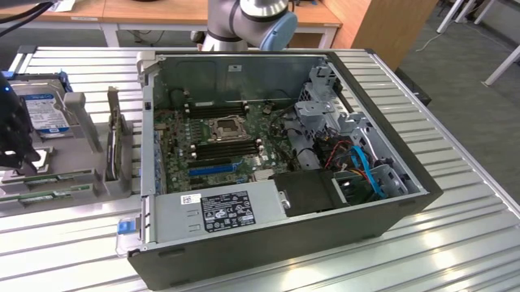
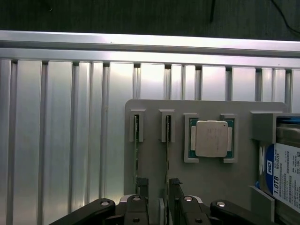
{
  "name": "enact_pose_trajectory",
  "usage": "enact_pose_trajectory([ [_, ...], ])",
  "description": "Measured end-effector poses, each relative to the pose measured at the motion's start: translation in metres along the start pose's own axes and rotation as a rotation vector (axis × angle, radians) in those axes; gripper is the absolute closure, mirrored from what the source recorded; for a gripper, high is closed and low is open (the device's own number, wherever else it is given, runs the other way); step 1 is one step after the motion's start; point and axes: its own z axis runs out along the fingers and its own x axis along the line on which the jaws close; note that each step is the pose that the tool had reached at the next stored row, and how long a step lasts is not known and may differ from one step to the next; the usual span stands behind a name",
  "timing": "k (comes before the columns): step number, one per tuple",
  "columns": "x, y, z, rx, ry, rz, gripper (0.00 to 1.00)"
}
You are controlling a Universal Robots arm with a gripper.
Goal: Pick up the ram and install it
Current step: 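Pick up the ram and move it above insertion slot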
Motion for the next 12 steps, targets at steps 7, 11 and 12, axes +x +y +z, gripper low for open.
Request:
enact_pose_trajectory([
  [7, 0.007, 0.0001, 0.0000, 0.0001, -0.0001, 0.000, 0.69],
  [11, 0.011, 0.0001, 0.0000, 0.0000, -0.0001, 0.000, 0.69],
  [12, 0.012, 0.0001, 0.0000, 0.0001, -0.0001, 0.000, 0.69],
])
